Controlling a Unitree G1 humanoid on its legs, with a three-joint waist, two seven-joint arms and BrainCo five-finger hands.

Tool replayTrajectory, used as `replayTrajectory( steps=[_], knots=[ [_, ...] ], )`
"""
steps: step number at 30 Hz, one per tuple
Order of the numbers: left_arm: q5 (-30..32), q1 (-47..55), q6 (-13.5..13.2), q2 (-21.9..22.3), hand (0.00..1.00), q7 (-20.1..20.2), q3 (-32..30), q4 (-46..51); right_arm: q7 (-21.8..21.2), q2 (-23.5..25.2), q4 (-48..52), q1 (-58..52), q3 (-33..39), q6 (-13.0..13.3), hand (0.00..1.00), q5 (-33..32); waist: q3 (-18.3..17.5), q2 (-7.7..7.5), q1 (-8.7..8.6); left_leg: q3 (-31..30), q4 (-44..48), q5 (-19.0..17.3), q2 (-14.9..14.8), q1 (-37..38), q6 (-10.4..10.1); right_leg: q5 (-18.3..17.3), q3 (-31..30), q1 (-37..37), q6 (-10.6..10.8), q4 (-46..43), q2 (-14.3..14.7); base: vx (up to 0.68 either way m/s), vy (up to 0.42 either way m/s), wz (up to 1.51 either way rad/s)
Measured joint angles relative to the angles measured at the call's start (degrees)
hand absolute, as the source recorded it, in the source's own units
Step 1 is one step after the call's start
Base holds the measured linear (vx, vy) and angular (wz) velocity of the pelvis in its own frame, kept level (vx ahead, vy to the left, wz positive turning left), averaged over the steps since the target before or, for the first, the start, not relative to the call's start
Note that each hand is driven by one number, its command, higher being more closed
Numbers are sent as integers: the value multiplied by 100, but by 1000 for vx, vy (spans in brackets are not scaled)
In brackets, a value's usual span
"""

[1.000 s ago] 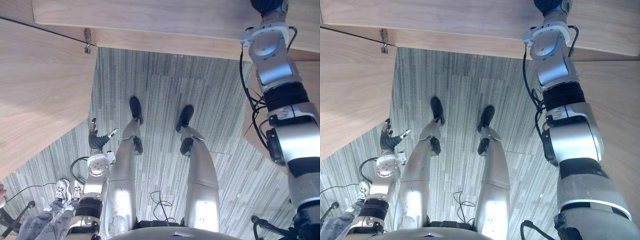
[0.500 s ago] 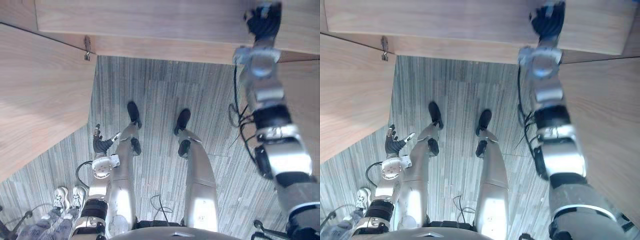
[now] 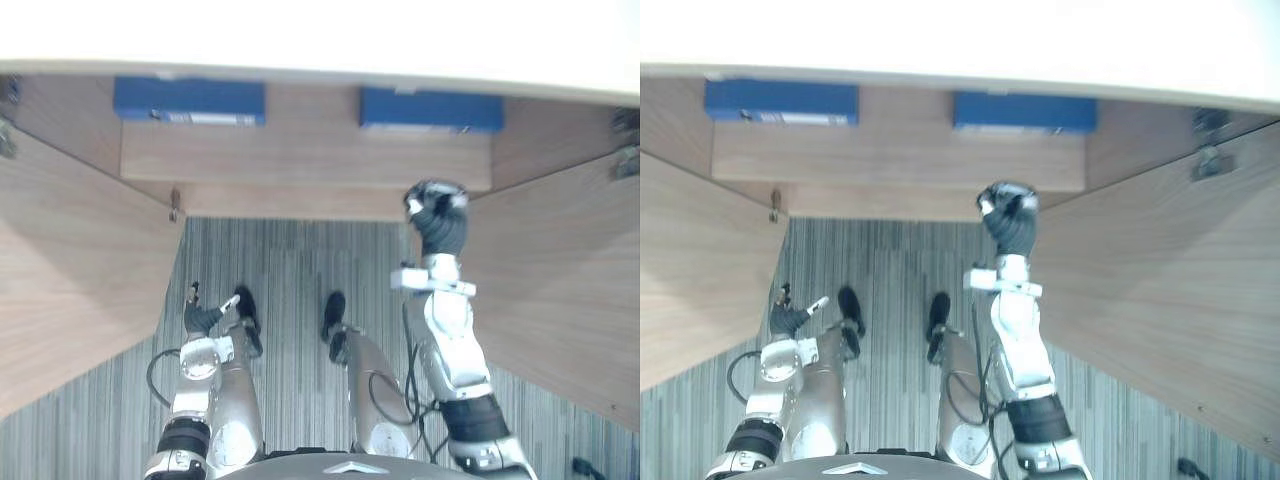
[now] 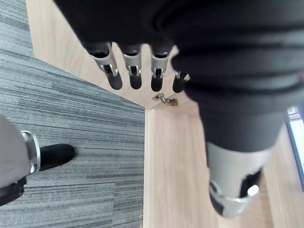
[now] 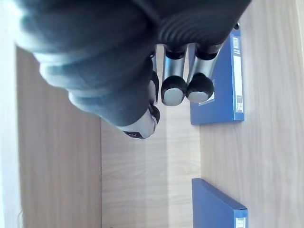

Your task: Walk over to the cabinet, pick up the folder, carry it to the office cabinet, place the folder inside the office cabinet, then close the office cabinet door

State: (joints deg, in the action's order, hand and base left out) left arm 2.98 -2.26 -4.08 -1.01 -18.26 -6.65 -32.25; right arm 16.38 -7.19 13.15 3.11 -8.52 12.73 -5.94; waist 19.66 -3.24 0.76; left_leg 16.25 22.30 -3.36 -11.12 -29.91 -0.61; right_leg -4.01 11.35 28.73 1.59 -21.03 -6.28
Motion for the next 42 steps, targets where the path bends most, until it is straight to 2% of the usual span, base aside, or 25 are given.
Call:
replayTrajectory(
  steps=[2, 3, 4, 6, 9, 13, 15, 18, 19, 23, 27, 35, 42],
  knots=[
    [72, 90, 19, -20, 0, 25, 0, -277, -141, 69, -331, -296, -116, -9, 100, 282, -184, -17, 1, 90, -279, 28, 69, 406, -36, 159, -87, -356, 42, 359, 32, 134, 13, -22],
    [165, 152, 39, -56, 0, 38, -2, -571, -225, 86, -831, -382, -207, -39, 100, 496, -384, -11, -17, 104, -531, 75, 163, 650, -44, 340, -144, -638, 97, 752, 65, 102, 15, -20],
    [174, 155, 40, -69, 0, 43, -3, -634, -250, 91, -942, -409, -209, -44, 100, 540, -414, -6, -21, 96, -574, 110, 180, 700, -40, 382, -147, -716, 113, 834, 72, 155, 29, -18],
    [245, 145, 67, -224, 0, 130, -4, -1150, -382, 93, -1977, -427, -195, -192, 100, 940, -546, 18, -89, 63, -880, 199, 293, 1092, -31, 732, -180, -1301, 170, 1571, 142, 136, 26, -9],
    [422, 189, 107, -368, 0, 174, -12, -1366, -535, 108, -2845, -526, -193, -312, 100, 1273, -687, 17, -97, -75, -980, 216, 407, 1337, -31, 950, -228, -1723, 224, 2059, 137, 91, 21, -3],
    [596, 400, 124, -464, 0, 248, -43, -1471, -609, 228, -3909, -522, -140, -447, 100, 1656, -904, 19, -99, -67, -1208, 225, 515, 1778, -34, 1010, -306, -2098, 248, 2254, 79, 11, 27, -5],
    [636, 536, 123, -444, 0, 293, -42, -1697, -613, 241, -4587, -525, -37, -527, 100, 1762, -1124, 7, -95, -65, -1452, 259, 622, 1994, -53, 983, -394, -2179, 277, 2283, 24, -66, 42, -11],
    [697, 650, 131, -430, 0, 377, -43, -1892, -594, 296, -5176, -519, 249, -614, 100, 1759, -1160, -21, -88, -249, -1732, 293, 810, 2298, -73, 955, -509, -2271, 287, 2328, -38, -70, 53, -30],
    [736, 759, 146, -402, 0, 390, -62, -1904, -586, 331, -5382, -527, 408, -680, 0, 1756, -1206, -33, -93, -369, -1884, 302, 877, 2425, -69, 954, -600, -2309, 288, 2332, -49, -46, 41, -28],
    [746, 834, 163, -424, 0, 500, -45, -2134, -528, 335, -6133, -737, 792, -835, 0, 1649, -1389, -28, -169, -379, -2404, 493, 983, 2824, -6, 950, -619, -2477, 292, 2428, -75, -16, 26, -10],
    [805, 847, 165, -371, 0, 578, 10, -2155, -483, 352, -6378, -755, 1102, -944, 0, 1507, -1446, -6, -220, -384, -2712, 620, 1037, 3054, -27, 957, -657, -2572, 307, 2433, -66, 11, 13, -8],
    [860, 812, 167, -362, 0, 609, 27, -2328, -357, 453, -6657, -726, 1527, -1048, 0, 1282, -1525, 31, -244, -348, -2714, 563, 1060, 3291, 13, 956, -757, -2779, 434, 2471, -64, 36, 0, -5],
    [870, 817, 194, -367, 0, 615, 60, -2364, -324, 446, -6814, -710, 1890, -1071, 0, 975, -1538, 71, -283, -102, -2713, 433, 1048, 3492, 9, 963, -1000, -2856, 426, 2481, -24, 18, -2, -18]
  ],
)
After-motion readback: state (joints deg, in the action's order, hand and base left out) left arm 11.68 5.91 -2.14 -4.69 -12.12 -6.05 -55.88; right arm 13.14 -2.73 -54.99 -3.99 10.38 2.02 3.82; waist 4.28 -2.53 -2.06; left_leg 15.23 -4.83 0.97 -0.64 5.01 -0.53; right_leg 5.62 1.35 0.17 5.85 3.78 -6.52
